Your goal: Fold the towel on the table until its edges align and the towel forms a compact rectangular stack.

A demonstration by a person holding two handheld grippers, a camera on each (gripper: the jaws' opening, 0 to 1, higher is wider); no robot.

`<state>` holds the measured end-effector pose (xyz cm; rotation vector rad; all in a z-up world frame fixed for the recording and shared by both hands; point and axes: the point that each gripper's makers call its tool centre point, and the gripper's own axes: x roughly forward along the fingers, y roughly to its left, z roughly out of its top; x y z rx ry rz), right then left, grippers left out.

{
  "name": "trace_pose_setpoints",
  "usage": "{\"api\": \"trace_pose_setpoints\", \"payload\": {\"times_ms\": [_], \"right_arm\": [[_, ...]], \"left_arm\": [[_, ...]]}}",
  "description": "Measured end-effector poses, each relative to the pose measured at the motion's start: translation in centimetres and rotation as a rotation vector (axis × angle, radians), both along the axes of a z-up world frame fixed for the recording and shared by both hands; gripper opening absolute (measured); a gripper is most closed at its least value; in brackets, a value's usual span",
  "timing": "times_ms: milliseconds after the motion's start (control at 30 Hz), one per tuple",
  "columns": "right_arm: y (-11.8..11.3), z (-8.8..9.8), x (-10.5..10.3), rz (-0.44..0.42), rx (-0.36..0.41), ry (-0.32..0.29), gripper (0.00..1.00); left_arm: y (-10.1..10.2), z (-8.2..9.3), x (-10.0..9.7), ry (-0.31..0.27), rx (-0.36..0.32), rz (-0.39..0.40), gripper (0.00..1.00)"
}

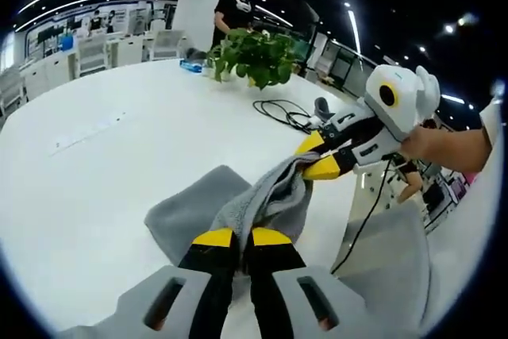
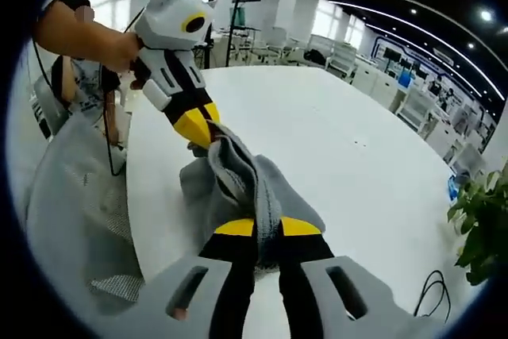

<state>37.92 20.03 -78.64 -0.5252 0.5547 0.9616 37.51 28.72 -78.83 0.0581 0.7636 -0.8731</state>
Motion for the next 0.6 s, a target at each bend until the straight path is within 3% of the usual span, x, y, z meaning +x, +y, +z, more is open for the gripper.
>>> {"api": "trace_pose_setpoints", "payload": {"times_ms": [367,600], "right_arm": [[0.0,-1.4,1.8,-0.027,-0.008,0.007,0.08],[0.4,-2.8,3.2,-0.018,-0.044,0.009,0.08]], "left_arm": [[0.1,-1.4,1.3,0.016,0.017,0.009,0.06],[0.5,-2.7,2.1,0.060,0.017,0.036,0.06]]}}
